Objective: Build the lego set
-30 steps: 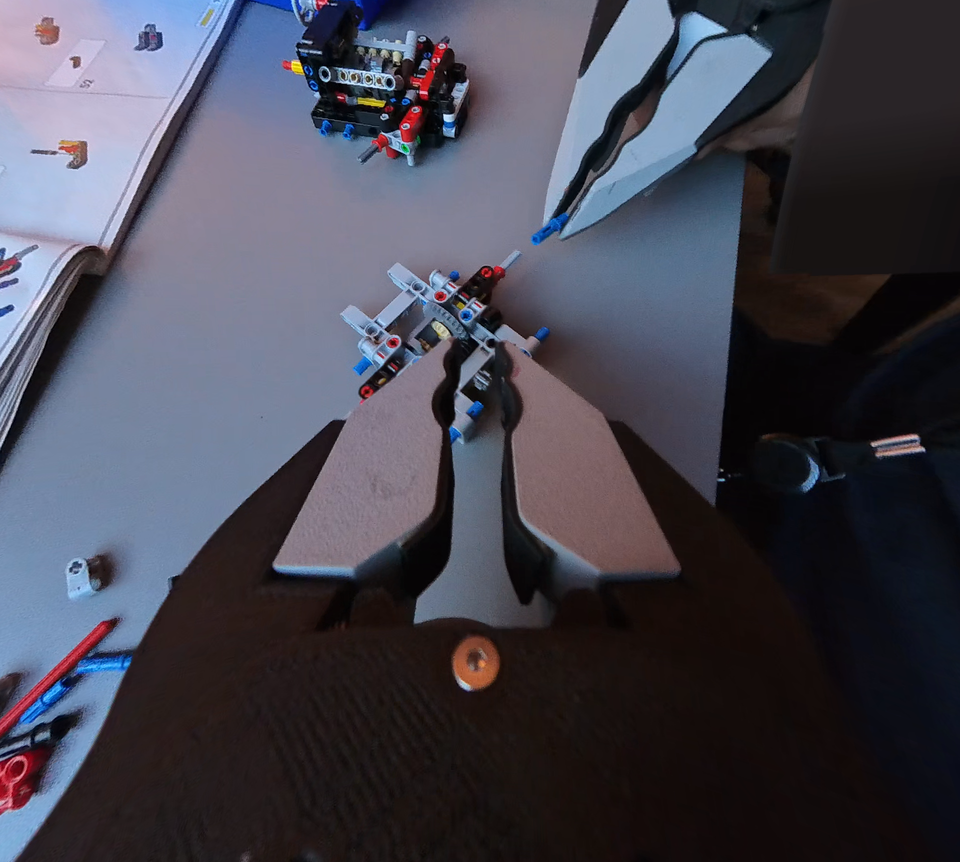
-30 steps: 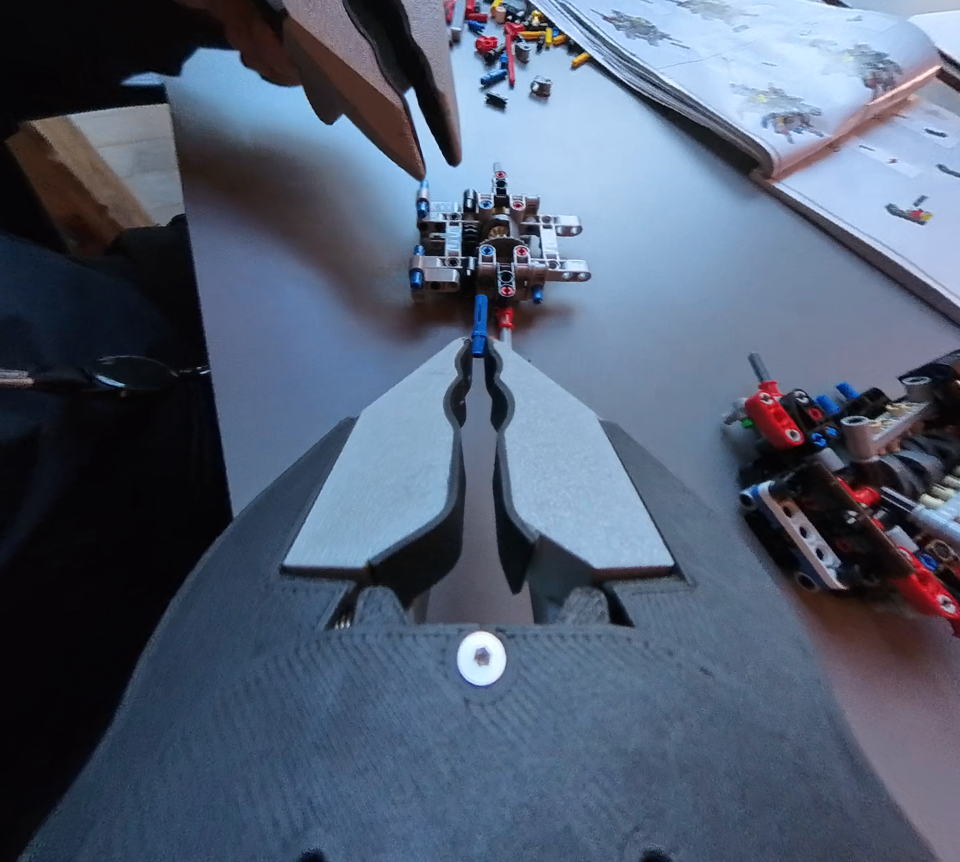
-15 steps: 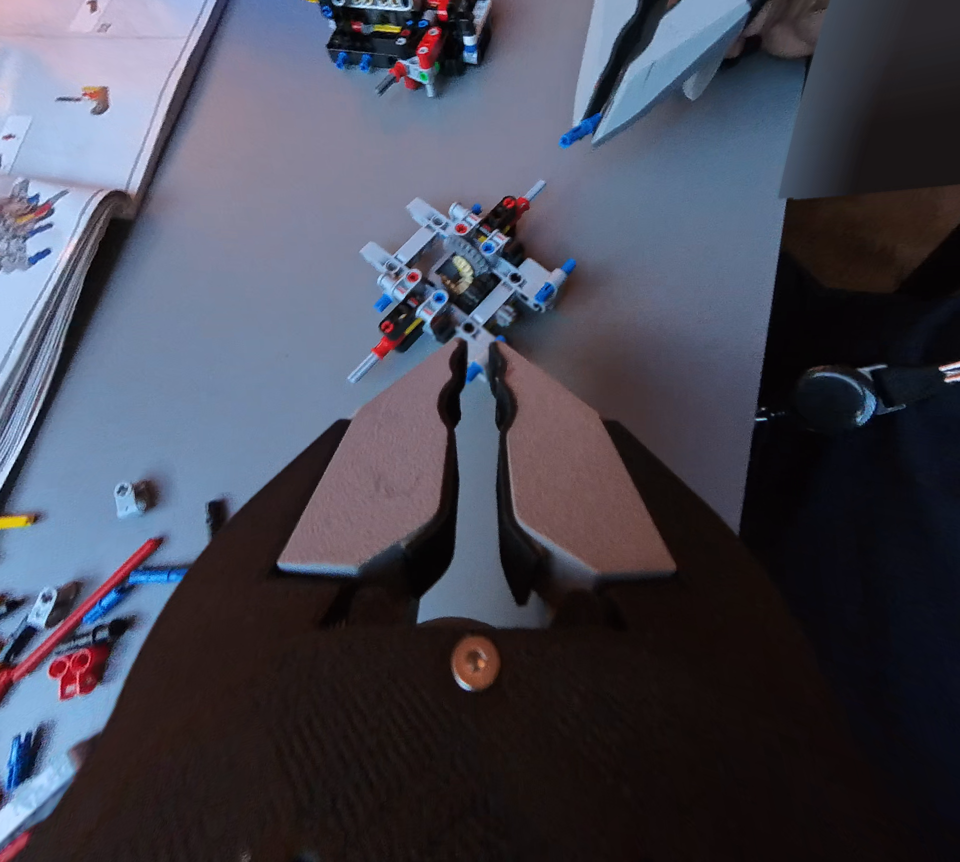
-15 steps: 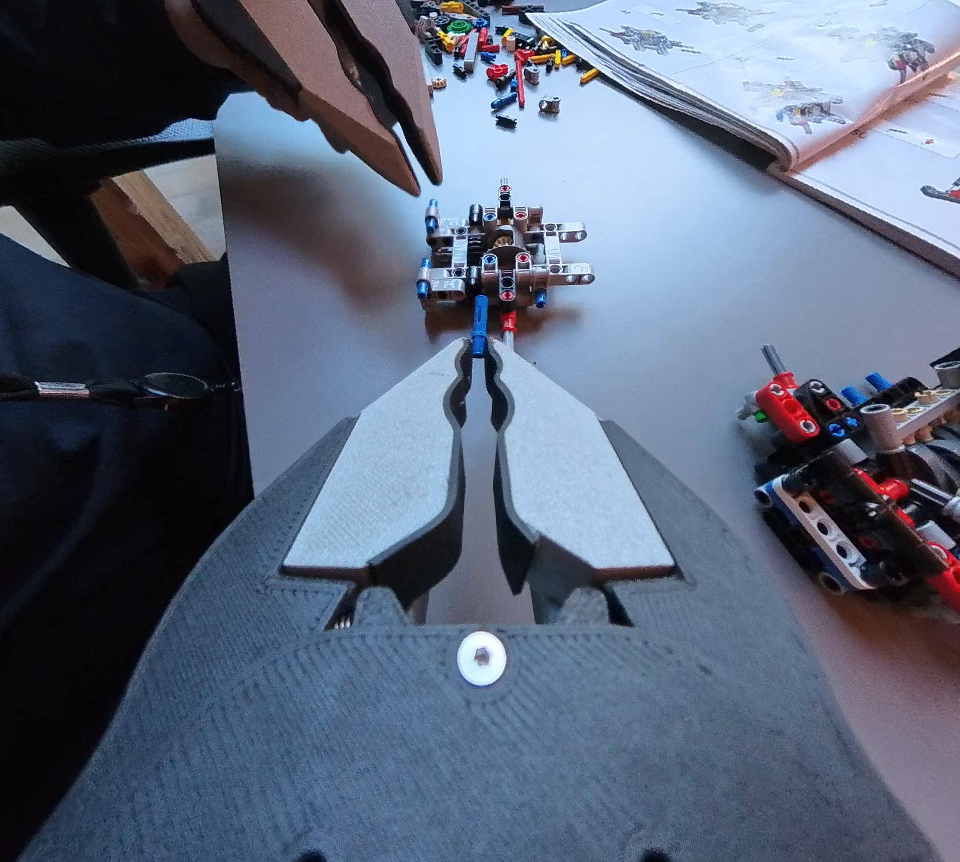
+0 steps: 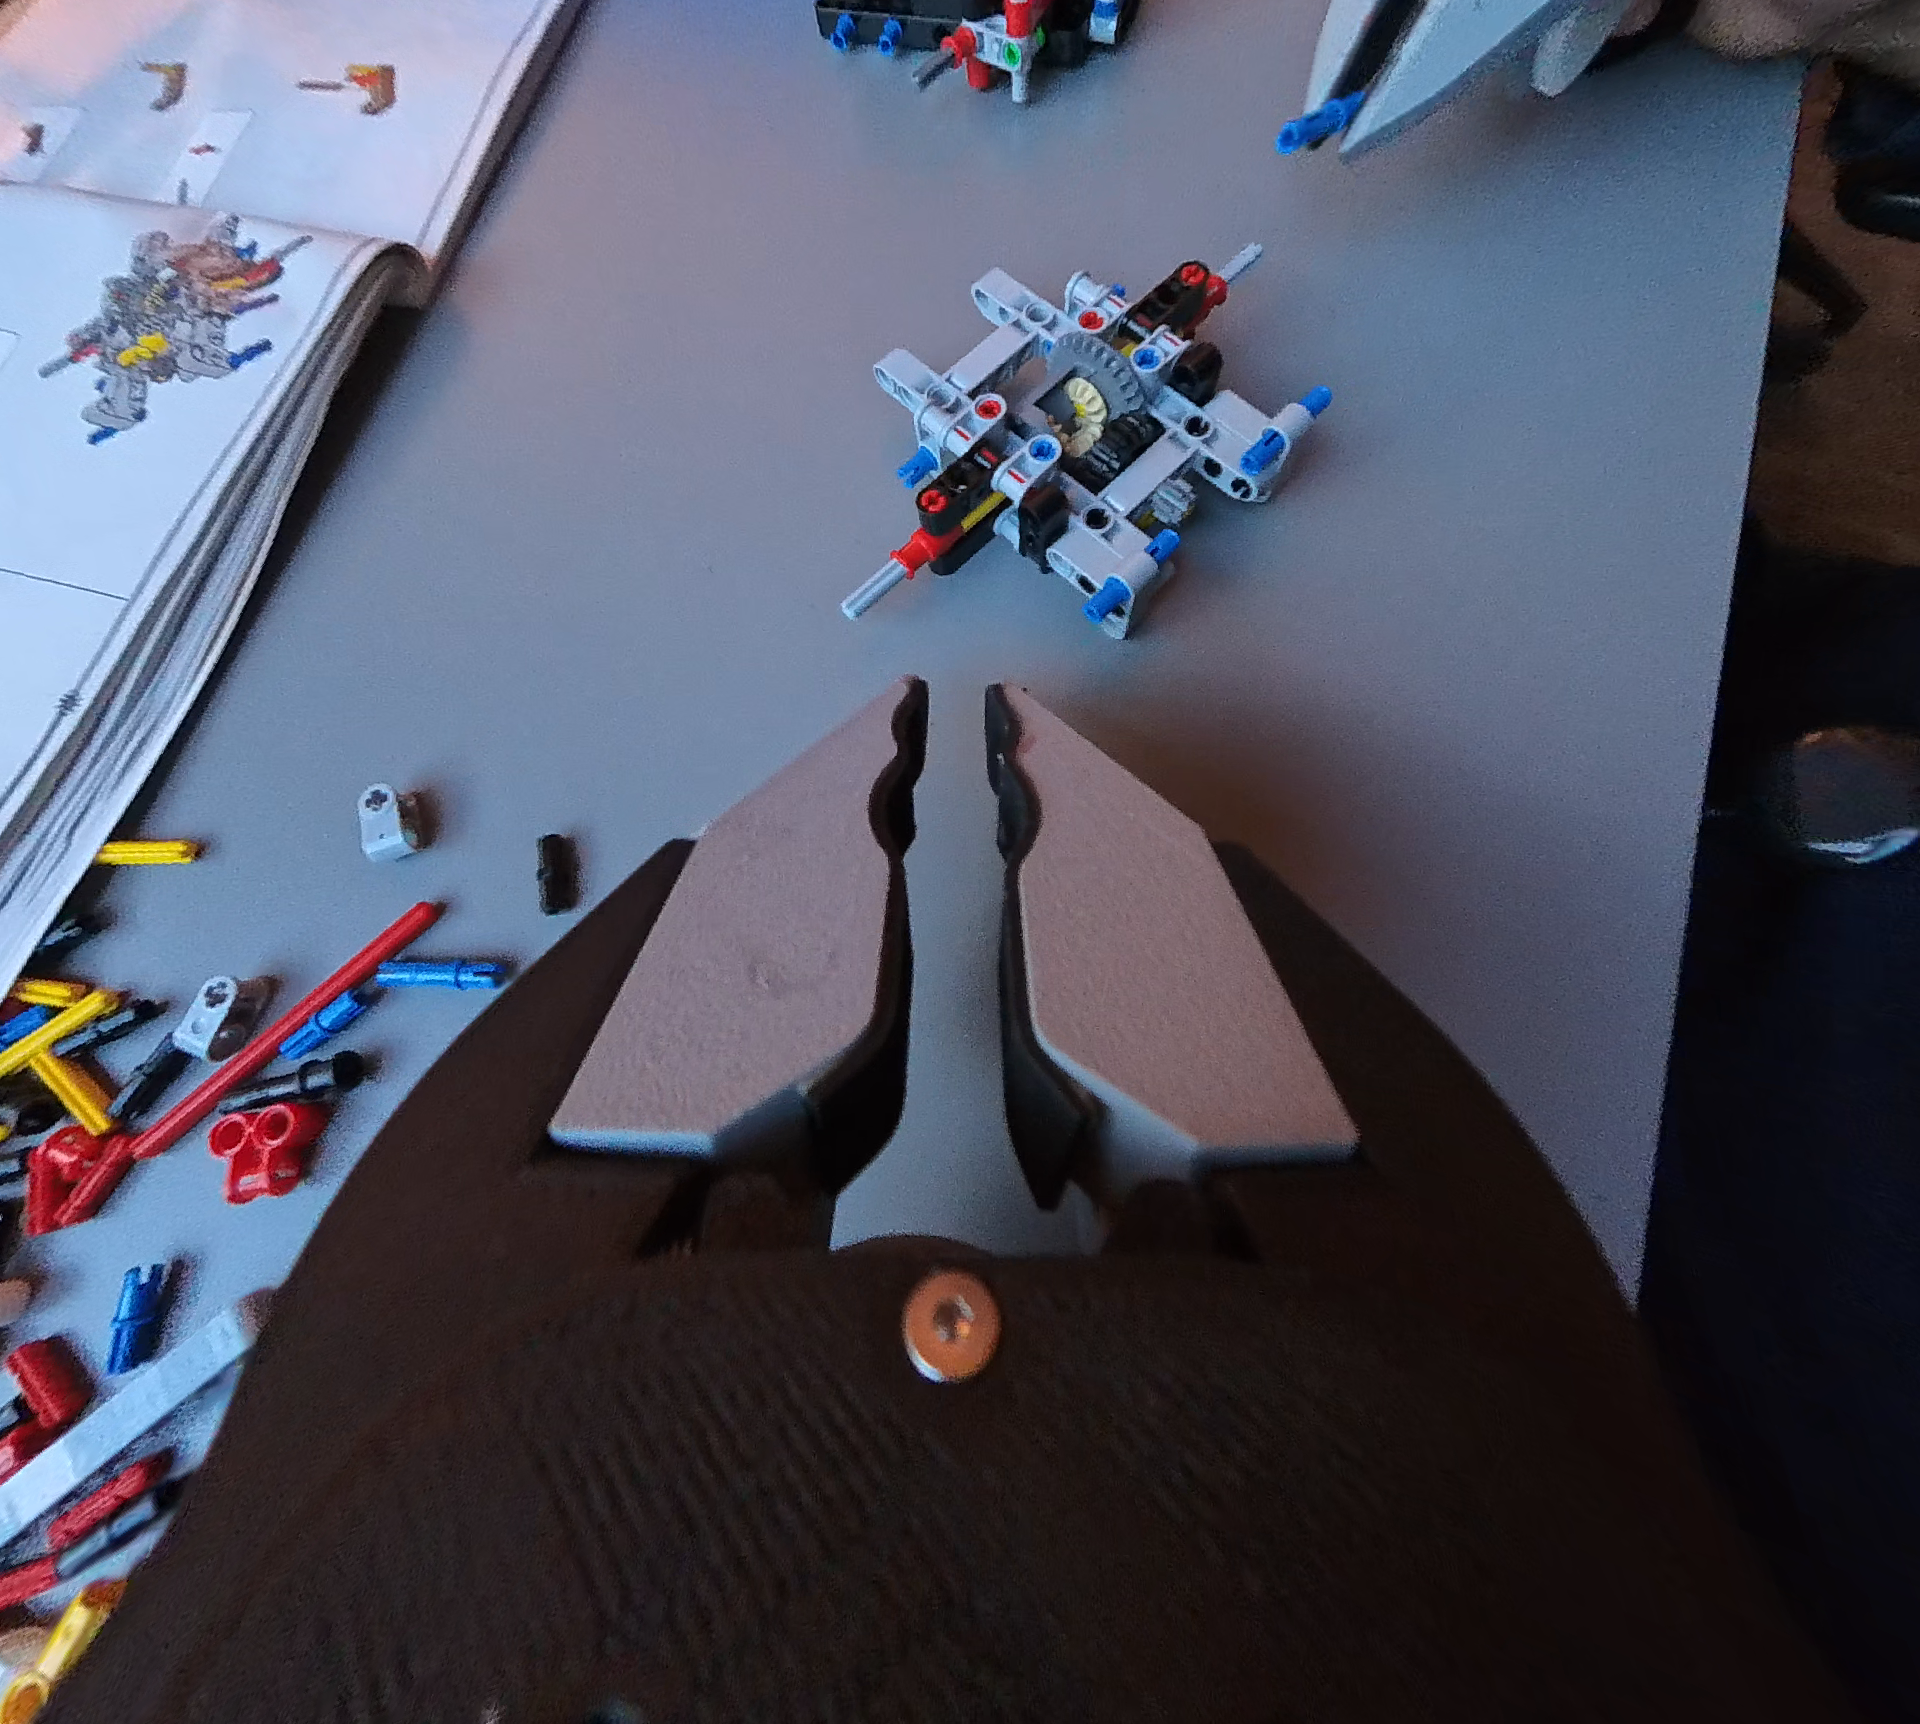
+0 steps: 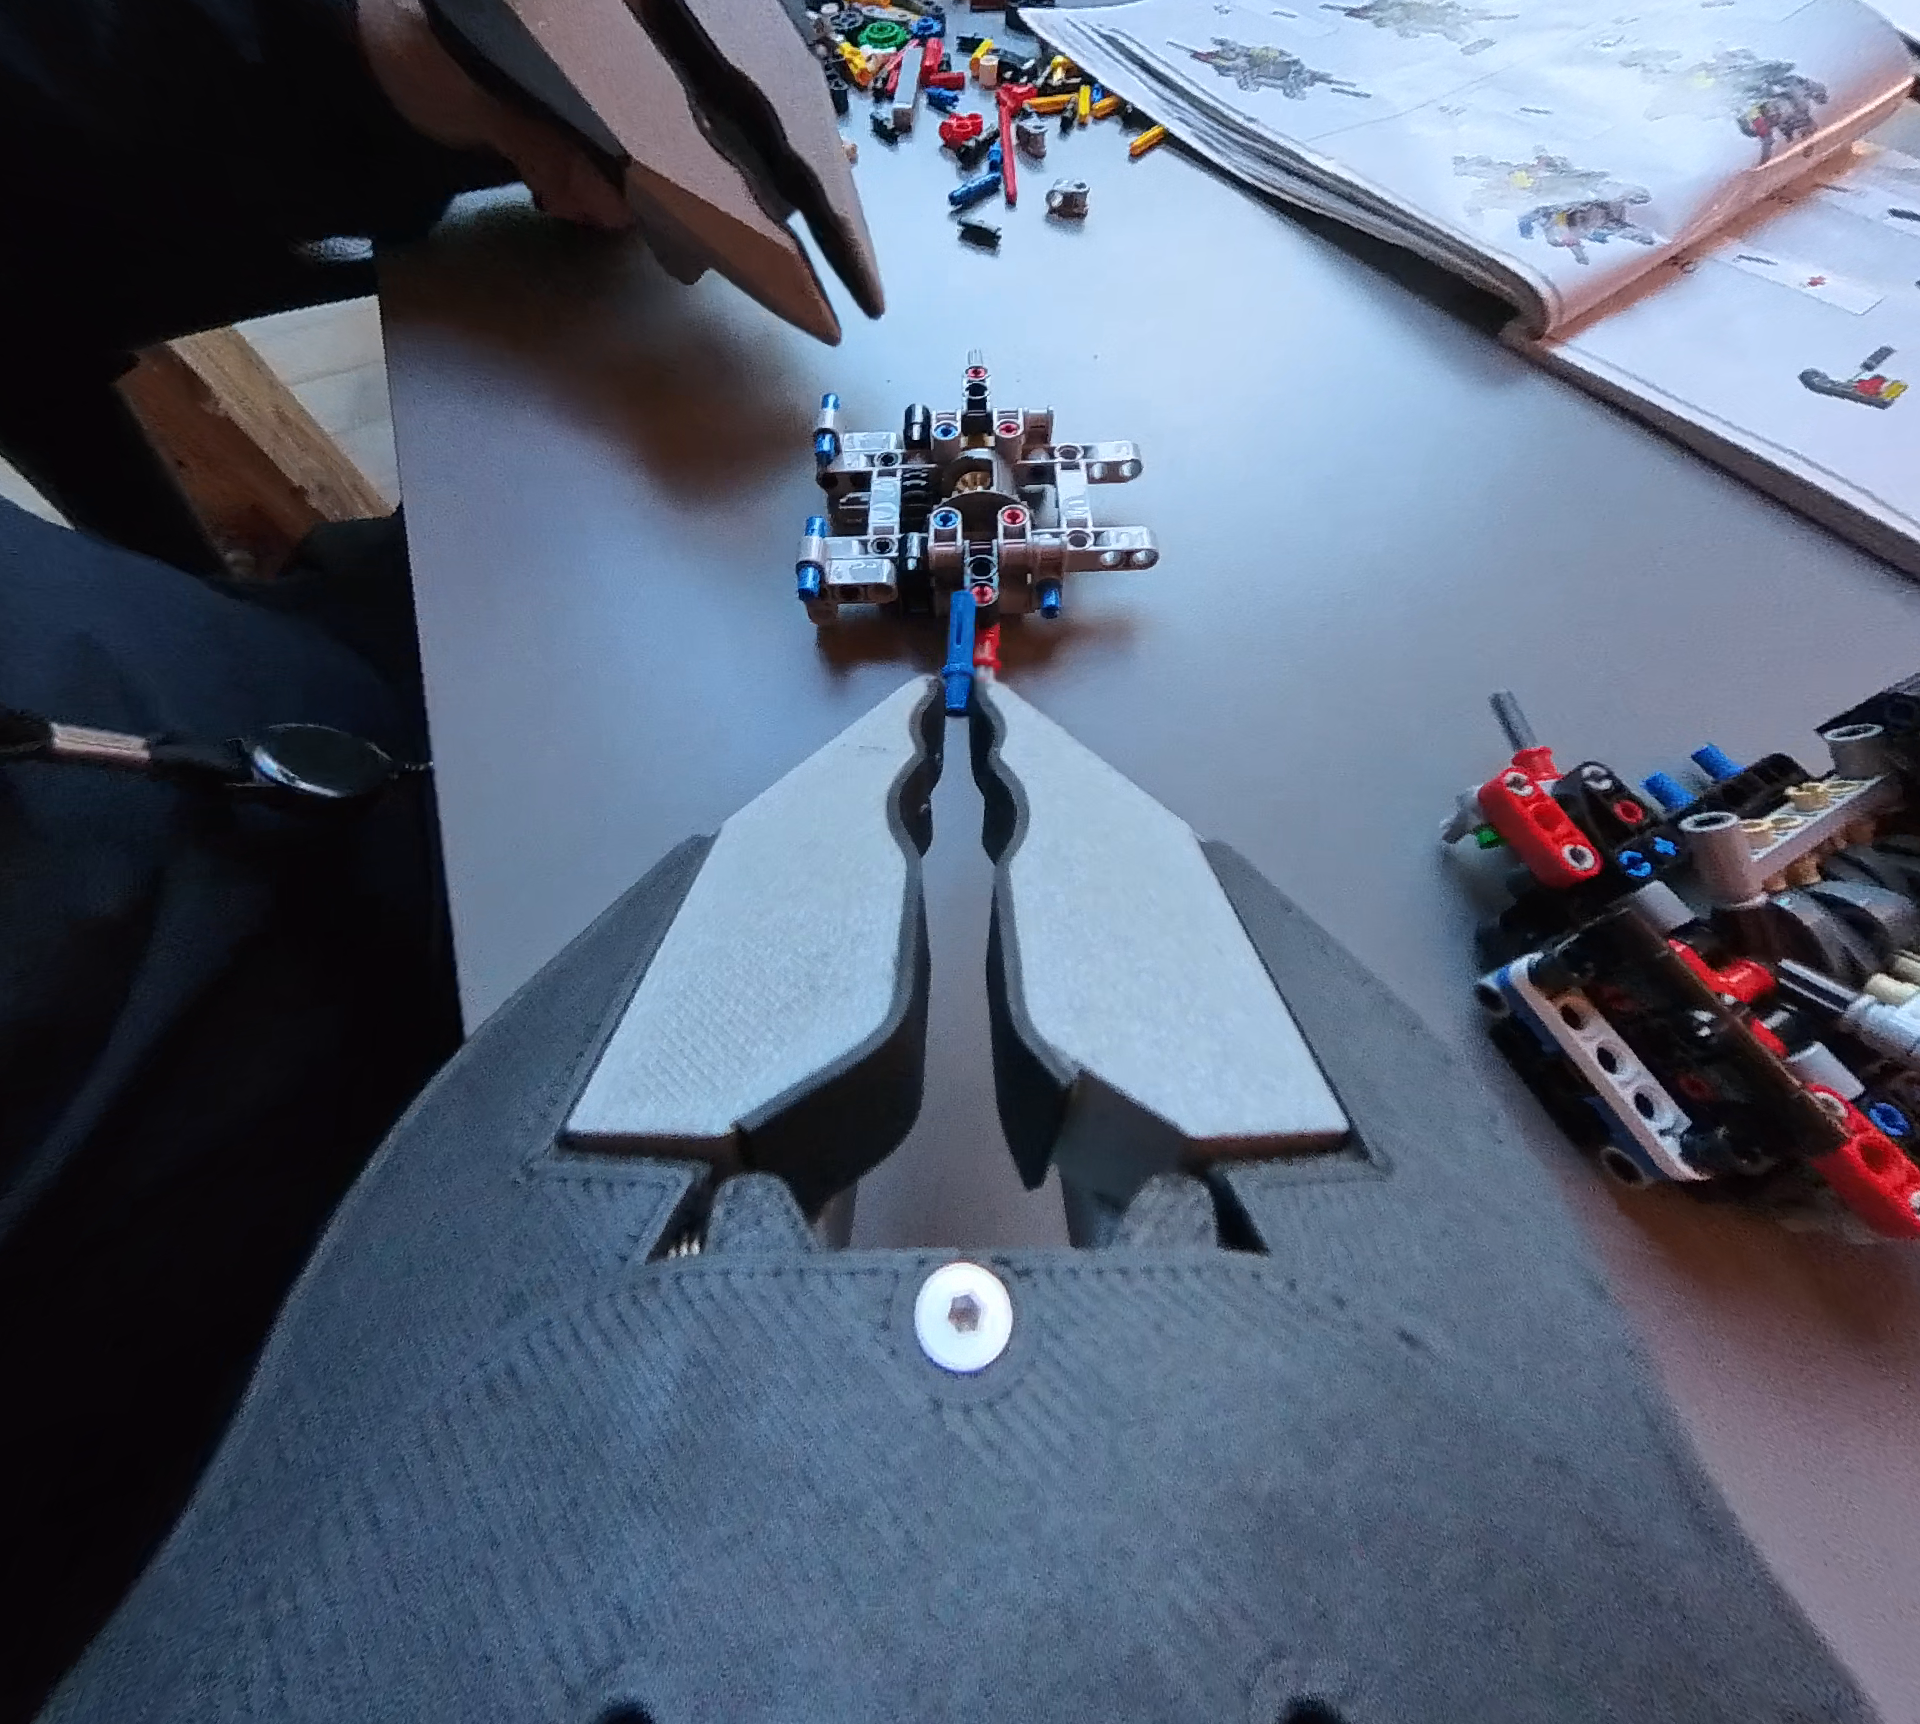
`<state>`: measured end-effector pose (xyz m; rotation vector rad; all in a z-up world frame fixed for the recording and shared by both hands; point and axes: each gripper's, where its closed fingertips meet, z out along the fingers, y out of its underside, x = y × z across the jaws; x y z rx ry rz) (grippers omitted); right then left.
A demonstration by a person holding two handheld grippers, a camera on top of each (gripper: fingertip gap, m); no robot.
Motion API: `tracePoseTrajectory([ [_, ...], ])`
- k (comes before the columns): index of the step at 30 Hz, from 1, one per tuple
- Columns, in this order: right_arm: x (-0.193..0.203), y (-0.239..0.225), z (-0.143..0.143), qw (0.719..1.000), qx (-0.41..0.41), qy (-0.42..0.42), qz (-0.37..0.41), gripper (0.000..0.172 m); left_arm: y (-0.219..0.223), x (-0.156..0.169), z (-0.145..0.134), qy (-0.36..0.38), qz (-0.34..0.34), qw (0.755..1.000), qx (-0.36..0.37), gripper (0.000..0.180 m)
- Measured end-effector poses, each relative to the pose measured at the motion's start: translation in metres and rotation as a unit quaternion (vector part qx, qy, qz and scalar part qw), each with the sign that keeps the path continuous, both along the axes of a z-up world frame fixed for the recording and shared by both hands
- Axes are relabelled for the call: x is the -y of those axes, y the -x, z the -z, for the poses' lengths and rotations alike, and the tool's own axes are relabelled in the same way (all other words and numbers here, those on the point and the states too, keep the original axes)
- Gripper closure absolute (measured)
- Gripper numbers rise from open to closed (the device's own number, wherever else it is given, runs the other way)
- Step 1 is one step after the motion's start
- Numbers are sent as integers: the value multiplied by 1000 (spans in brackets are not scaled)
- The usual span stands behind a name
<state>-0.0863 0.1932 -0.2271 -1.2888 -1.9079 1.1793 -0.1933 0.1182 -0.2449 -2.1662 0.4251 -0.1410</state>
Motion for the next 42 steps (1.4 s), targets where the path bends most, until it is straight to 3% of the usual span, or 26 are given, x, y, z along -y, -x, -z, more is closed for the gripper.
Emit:
tracePoseTrajectory([
  [15, -28, 9, -14, 997, -47, 12, 64, 171, 1, 4, -21, -64, 5, 998, 28, 174],
  [42, -13, 8, -11, 999, -40, -5, 31, 170, 8, -2, -11, -29, -21, 999, 32, 168],
])
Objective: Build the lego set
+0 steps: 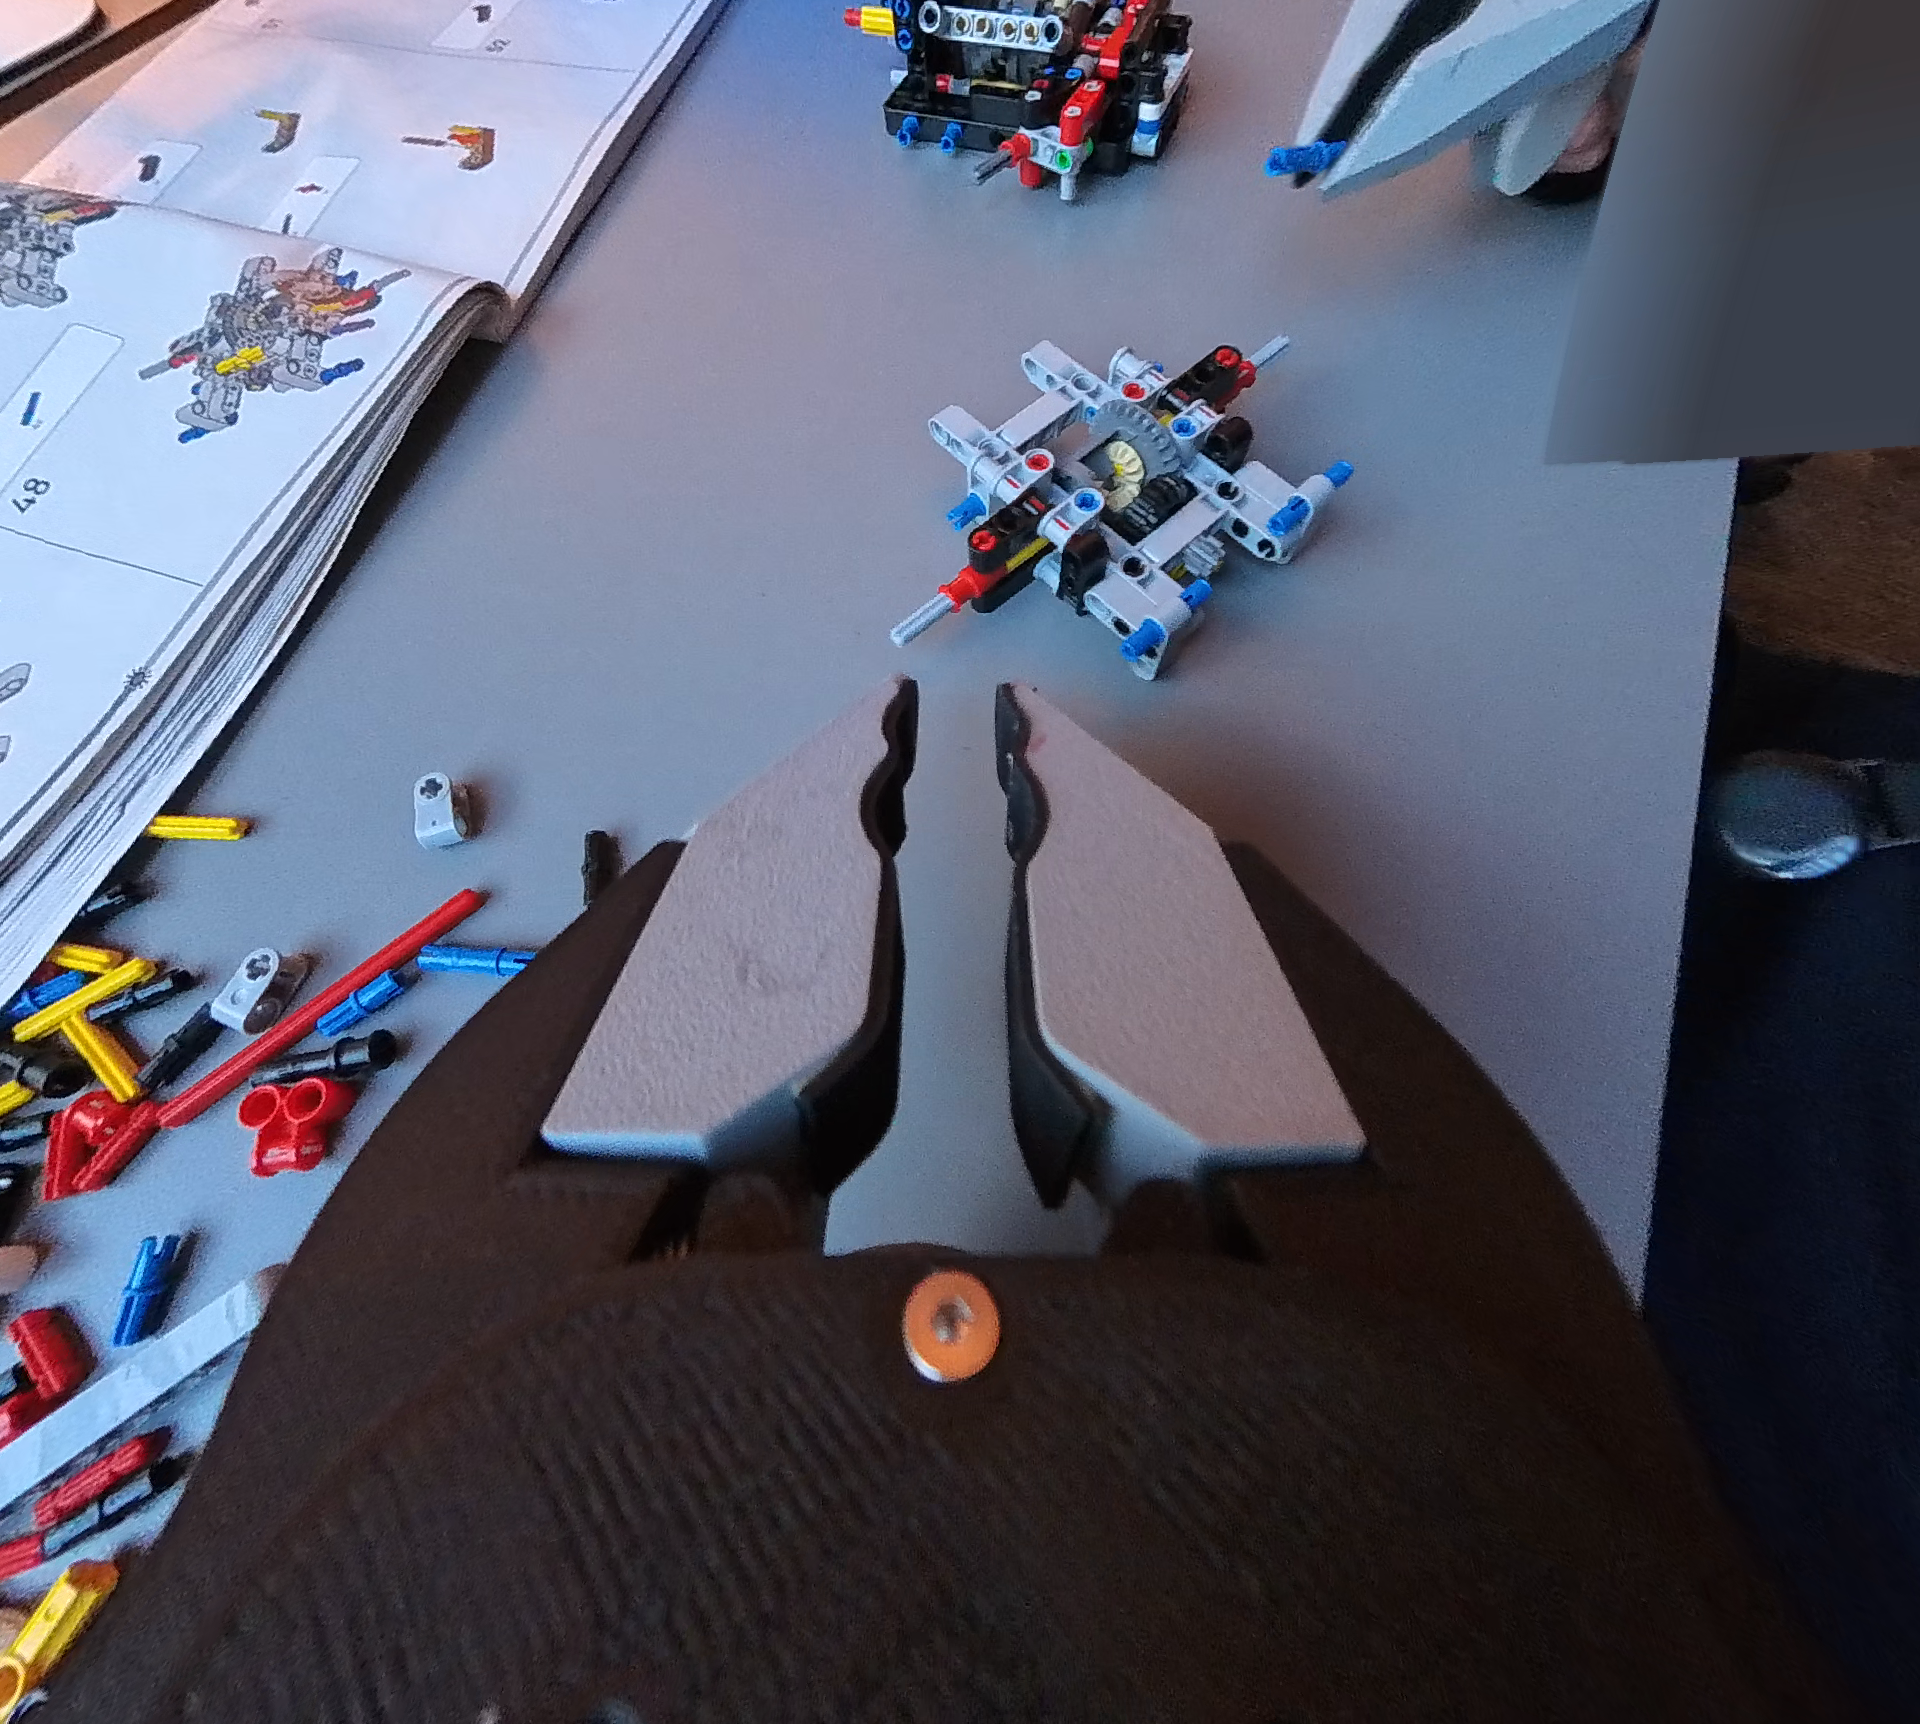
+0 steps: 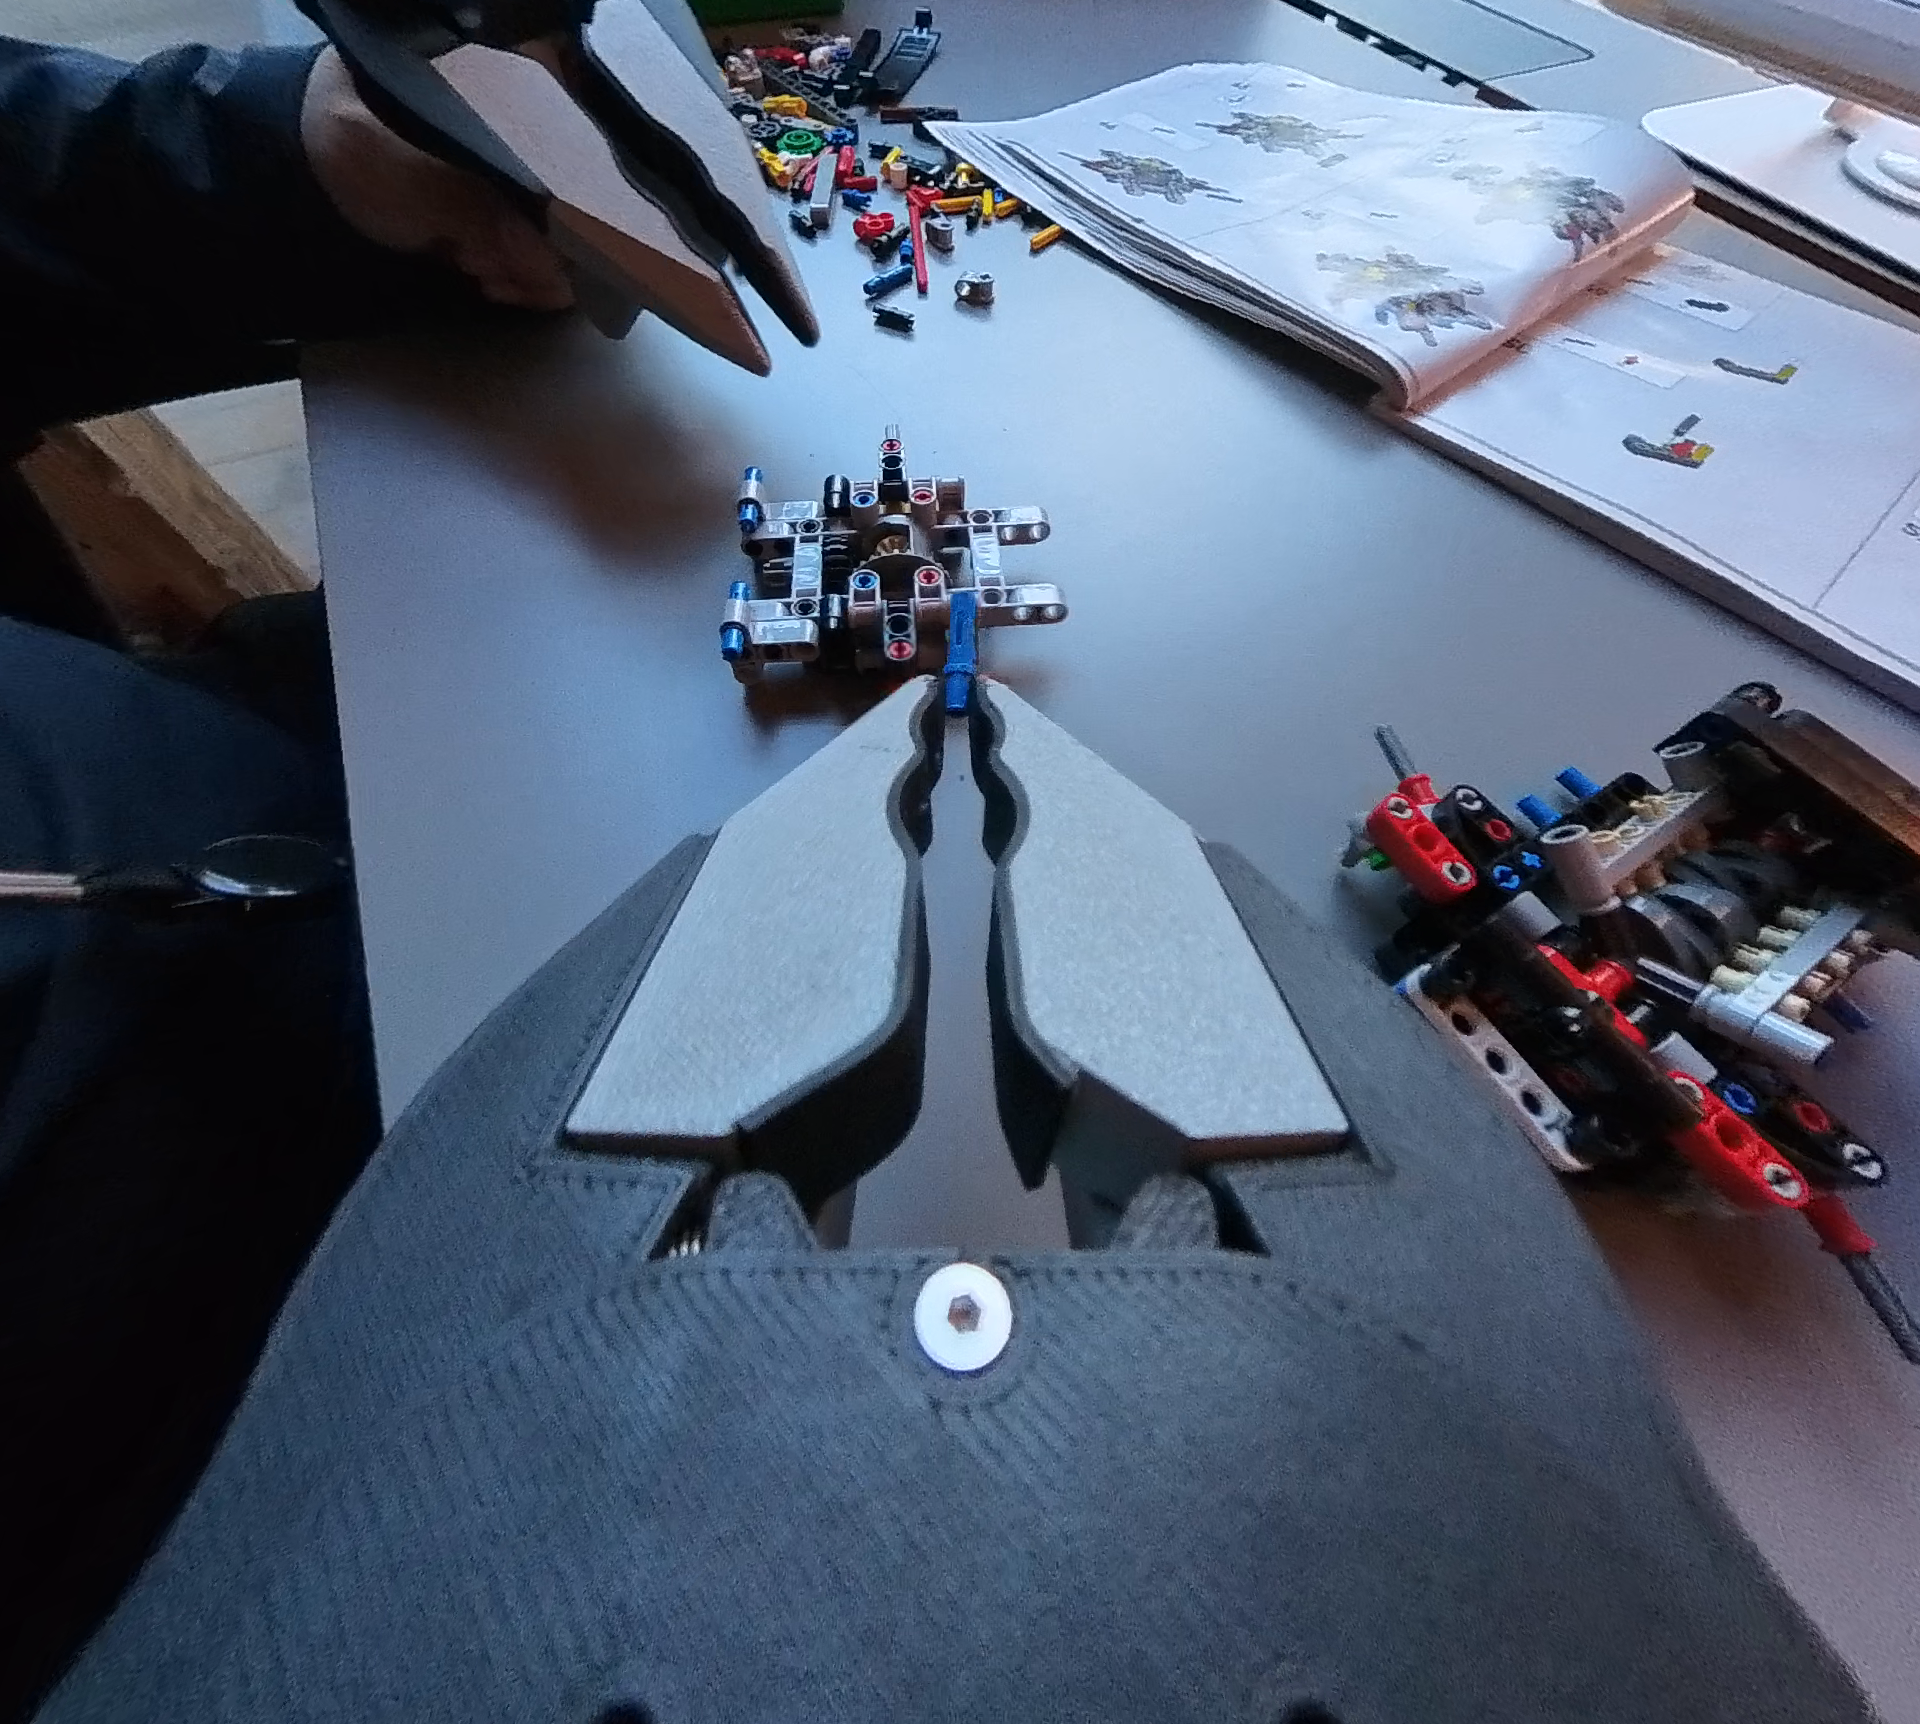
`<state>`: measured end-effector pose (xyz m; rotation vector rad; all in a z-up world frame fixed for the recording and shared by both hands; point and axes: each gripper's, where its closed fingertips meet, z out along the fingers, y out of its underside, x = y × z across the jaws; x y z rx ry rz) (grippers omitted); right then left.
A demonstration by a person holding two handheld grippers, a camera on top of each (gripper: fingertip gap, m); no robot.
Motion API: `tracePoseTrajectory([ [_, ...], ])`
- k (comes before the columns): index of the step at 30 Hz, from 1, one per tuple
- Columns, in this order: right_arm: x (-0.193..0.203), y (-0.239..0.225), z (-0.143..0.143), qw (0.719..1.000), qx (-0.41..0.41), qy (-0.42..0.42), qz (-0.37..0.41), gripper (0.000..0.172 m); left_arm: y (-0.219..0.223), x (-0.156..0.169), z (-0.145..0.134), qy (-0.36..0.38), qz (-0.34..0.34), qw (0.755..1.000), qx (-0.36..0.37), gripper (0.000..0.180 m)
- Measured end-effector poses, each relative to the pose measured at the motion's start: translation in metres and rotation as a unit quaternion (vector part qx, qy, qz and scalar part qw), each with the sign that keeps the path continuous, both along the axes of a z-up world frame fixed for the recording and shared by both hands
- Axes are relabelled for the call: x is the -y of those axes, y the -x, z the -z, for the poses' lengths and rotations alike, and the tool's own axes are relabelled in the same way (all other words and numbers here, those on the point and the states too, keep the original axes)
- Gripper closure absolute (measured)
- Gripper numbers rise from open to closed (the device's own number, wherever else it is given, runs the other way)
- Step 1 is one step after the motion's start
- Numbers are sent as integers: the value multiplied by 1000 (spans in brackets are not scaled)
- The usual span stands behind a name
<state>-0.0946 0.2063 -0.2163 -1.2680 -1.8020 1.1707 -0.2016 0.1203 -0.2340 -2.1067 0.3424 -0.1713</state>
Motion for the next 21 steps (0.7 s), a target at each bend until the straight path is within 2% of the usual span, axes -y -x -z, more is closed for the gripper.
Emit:
tracePoseTrajectory([
  [9, 12, -2, 2, 1000, 6, -8, -30, 171, 4, -1, -2, -11, -18, 1000, -14, 169],
  [21, 15, -2, 6, 999, 13, -26, -35, 171, -1, -1, 7, 2, -9, 997, -73, 169],
])
